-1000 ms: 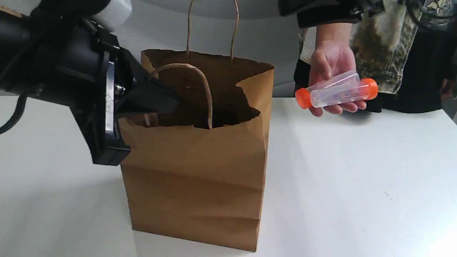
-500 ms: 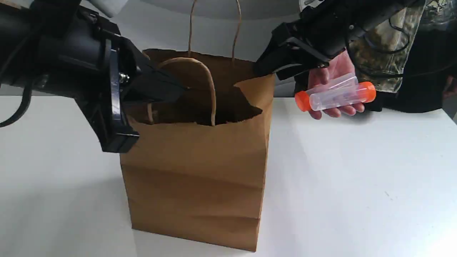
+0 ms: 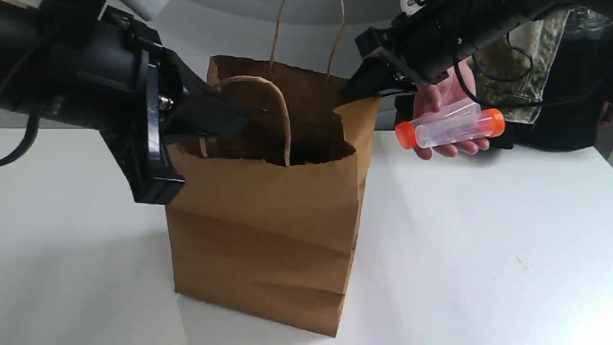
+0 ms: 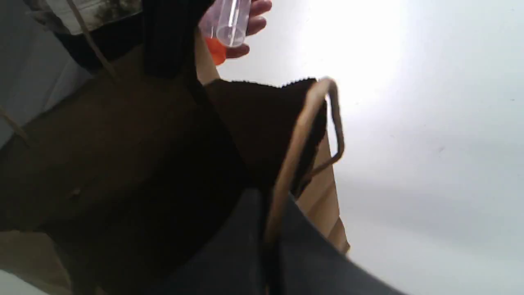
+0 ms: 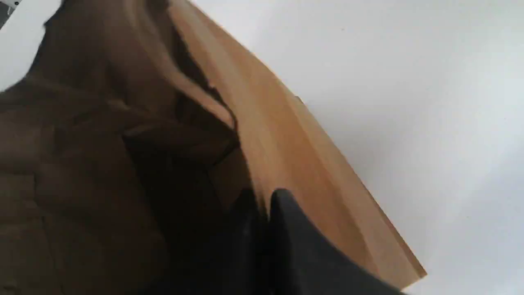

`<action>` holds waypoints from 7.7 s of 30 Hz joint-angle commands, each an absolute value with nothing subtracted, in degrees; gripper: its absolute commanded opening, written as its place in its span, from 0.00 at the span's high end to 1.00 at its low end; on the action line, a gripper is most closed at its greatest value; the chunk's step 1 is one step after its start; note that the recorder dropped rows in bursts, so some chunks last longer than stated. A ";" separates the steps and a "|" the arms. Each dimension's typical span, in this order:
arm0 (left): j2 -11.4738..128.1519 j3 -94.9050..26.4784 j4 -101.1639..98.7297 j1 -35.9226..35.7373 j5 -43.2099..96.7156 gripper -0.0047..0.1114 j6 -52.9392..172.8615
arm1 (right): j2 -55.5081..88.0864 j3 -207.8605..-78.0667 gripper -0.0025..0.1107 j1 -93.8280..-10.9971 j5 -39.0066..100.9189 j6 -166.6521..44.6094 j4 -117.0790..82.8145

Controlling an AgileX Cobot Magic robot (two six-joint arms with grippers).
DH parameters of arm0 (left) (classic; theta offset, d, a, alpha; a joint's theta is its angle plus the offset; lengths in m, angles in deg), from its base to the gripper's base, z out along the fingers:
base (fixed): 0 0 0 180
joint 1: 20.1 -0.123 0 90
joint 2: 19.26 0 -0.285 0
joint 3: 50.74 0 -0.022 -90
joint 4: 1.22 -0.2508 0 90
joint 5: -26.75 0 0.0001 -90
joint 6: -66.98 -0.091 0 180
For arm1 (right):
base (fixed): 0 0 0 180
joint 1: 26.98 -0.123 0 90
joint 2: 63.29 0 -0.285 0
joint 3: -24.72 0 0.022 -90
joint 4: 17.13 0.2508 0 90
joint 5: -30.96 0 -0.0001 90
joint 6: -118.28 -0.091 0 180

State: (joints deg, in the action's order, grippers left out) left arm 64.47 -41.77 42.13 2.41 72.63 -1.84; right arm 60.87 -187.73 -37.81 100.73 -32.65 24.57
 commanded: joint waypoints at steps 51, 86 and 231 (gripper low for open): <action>86.63 -86.51 15.98 11.52 87.35 0.96 38.09 | 65.84 -187.83 0.98 -44.17 100.92 -47.17 8.50; 77.52 -74.08 10.78 11.52 92.42 0.96 38.80 | 62.45 -198.18 0.98 -44.30 91.56 -47.16 11.81; 14.06 14.47 -13.88 11.17 30.41 0.43 77.23 | -30.50 -96.55 0.45 -40.81 60.97 -87.38 -55.09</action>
